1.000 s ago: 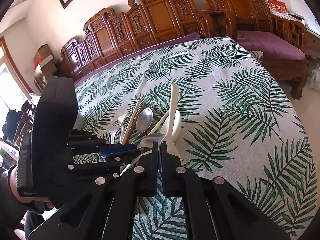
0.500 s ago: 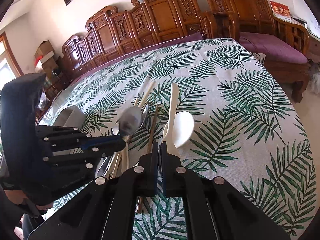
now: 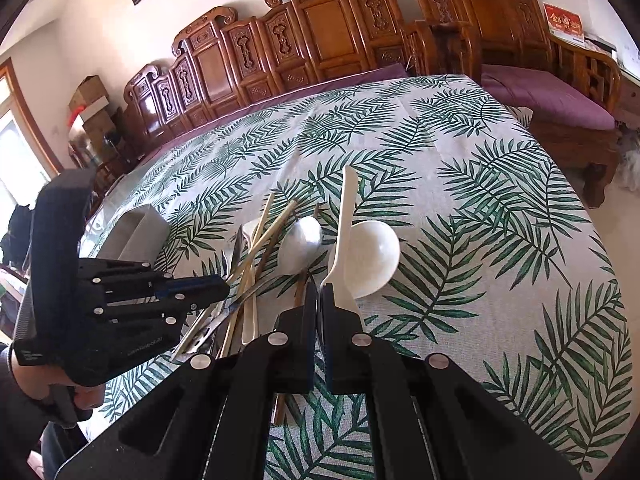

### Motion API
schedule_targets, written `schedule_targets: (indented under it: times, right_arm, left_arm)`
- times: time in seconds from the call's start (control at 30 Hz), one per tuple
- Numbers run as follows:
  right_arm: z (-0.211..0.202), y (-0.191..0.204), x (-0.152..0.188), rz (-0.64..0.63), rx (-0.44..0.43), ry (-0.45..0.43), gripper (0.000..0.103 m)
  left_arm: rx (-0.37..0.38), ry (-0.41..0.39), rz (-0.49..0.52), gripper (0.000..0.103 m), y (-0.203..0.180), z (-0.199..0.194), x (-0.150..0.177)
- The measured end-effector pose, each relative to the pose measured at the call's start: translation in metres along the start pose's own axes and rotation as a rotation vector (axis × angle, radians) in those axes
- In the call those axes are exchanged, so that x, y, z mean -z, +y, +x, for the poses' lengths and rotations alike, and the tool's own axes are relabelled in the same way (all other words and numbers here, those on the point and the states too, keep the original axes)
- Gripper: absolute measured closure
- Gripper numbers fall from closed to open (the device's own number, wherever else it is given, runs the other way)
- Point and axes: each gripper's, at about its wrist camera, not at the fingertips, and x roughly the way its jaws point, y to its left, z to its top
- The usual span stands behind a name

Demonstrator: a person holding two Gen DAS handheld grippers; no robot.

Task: Organize utensils

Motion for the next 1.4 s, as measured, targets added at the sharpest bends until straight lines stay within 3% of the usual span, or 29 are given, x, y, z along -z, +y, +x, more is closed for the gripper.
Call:
schedule_targets:
  times: [0.63,0.83,1.03,1.23,1.4]
  right_arm:
    - [0.002,0.004,0.001,-0.008,0.003,0.009,0.099]
    - [0.003,0.005,0.001,-0.011,0.003,0.014,0.099]
    - [0.004,0.003,0.001,-0.008,0.002,0.015,0.099]
    - [0.006,0.004,0.001,-0.009,0.002,0.019,0.099]
    - [0.007,0.005,0.001,-0.016,0.000,0.022,0.099]
  left_arm:
    - [-0.018,-0.015,-0.039,0.098,0.020,0.002,0.002]
    - [-0.038,-0.007,-0.031,0.078,0.020,0.007,-0.004]
    - [-0.050,-0.009,-0.044,0.071,0.026,0.008,-0.012]
    - [-0.025,-0.052,-0.123,0.065,0.048,-0.007,-0.013]
    - [-0.003,-0.003,-0.151,0.063,0.058,0.006,-0.008]
